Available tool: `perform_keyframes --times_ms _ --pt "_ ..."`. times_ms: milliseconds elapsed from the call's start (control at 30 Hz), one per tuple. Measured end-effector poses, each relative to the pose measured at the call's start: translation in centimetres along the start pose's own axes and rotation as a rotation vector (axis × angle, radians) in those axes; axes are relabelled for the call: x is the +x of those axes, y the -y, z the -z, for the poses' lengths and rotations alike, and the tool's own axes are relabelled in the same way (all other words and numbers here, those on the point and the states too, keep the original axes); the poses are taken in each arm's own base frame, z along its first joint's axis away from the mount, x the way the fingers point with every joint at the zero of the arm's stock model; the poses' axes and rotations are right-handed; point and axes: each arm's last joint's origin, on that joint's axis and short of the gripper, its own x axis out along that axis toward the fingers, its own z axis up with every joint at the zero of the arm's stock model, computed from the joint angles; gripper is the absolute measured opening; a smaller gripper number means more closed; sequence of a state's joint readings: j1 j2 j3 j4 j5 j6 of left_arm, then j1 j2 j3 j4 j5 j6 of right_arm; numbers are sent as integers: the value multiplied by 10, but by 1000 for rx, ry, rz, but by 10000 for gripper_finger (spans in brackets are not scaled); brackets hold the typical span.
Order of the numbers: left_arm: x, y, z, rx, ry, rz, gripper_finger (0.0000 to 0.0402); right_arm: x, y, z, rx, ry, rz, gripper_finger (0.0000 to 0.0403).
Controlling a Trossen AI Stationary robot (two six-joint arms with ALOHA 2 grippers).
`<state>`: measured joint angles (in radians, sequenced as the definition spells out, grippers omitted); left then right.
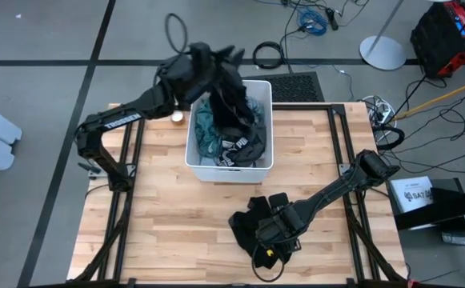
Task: Sort clothes
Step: Put the black boxer into the white laundry bin
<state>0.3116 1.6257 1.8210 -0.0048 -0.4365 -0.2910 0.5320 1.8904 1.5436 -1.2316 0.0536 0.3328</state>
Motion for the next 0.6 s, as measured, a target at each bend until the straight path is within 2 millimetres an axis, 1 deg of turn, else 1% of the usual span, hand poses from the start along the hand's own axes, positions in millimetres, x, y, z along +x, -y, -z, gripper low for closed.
perform_keyframes --times_ms 33,100,133,167,267,333,367,433,500,533,600 --pt "0 0 -2 -41 33 -25 212 0 0 0 0 0 0 238" --pt "1 1 -3 -121 46 -8 212 0 0 0 0 0 0 238" --pt "3 -1 -1 -138 15 48 212 0 0 0 0 0 0 238" --pt "6 -2 0 -140 -31 140 212 0 0 0 -1 0 0 238" --pt "13 -10 10 -136 -238 449 212 0 0 0 -24 1 0 238" --pt "13 -18 14 -164 -371 577 212 0 0 0 -40 1 0 238" --pt "13 -21 15 -154 -397 599 212 0 0 0 -44 1 0 238" --pt "15 -23 14 -105 -372 592 212 0 0 0 -45 1 1 238" --pt "16 -23 9 -42 -269 531 212 0 0 0 -45 1 1 238" --pt "16 -22 7 -22 -218 464 212 0 0 0 -44 2 1 238" --pt "14 -19 7 -1 -157 270 212 0 0 0 -31 3 0 238"
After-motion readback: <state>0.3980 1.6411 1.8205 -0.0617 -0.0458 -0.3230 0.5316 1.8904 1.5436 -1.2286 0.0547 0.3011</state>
